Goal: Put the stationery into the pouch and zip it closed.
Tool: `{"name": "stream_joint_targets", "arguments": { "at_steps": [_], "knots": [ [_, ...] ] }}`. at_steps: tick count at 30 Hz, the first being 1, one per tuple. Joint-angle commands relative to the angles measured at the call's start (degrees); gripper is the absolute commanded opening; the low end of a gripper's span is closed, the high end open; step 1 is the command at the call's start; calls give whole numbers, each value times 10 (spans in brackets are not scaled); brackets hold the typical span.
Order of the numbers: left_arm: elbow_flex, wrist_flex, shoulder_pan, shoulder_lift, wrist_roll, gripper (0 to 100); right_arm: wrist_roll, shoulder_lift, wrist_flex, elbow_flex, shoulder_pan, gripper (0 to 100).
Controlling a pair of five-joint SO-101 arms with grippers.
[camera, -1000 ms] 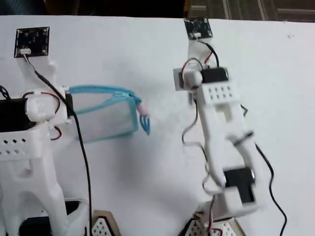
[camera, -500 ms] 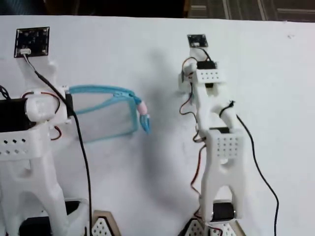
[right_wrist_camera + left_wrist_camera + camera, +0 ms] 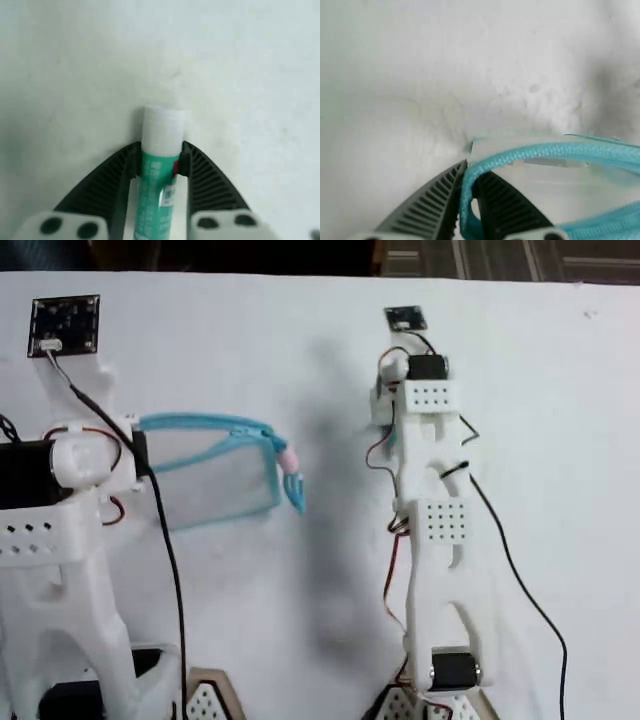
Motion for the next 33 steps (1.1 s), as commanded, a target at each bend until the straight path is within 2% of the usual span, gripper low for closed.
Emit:
{"name": "stream_joint_targets", "arguments": {
  "at_steps": [1,7,15,22,26,33],
  "knots": [
    [-2,-4,0,8,1,23,4,2,65,-36,-8,18],
    [-2,-3,0,6,1,23,9,-48,65,34,-13,16],
    [-2,-1,0,6,1,23,10,-305,61,381,-58,17],
    [-2,-2,0,8,1,23,14,-503,26,664,-61,18],
    [-2,-2,0,8,1,23,66,-611,-42,843,-65,18],
    [-2,-2,1,8,1,23,90,-807,-236,1145,-66,18]
  ]
}}
